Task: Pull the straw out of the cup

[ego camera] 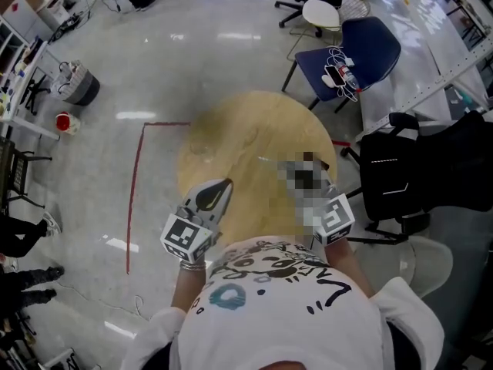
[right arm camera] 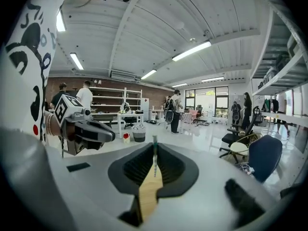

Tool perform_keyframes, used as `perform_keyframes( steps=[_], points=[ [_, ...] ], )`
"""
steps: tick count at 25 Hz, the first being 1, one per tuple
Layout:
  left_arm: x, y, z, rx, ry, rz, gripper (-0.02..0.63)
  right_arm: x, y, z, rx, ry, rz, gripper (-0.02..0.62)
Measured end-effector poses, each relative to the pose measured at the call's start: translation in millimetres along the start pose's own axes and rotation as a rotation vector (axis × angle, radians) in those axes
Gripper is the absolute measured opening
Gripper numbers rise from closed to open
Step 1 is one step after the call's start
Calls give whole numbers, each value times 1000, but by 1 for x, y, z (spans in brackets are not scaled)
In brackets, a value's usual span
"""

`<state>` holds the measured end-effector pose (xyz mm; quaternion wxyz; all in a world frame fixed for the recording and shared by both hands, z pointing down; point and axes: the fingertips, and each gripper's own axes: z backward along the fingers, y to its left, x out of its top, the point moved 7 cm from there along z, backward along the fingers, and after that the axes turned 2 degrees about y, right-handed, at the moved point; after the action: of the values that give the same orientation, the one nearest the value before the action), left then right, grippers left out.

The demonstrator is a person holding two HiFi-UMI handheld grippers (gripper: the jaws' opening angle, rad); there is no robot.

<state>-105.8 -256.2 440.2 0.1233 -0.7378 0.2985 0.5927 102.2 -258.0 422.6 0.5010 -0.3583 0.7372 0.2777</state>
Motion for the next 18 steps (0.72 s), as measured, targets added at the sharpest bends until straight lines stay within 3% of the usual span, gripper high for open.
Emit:
perform_keyframes(
  steps=[18],
  points=[
    [-19, 1, 0, 12, 20, 19, 15, -20, 22, -8, 79, 83, 4, 40]
  ],
)
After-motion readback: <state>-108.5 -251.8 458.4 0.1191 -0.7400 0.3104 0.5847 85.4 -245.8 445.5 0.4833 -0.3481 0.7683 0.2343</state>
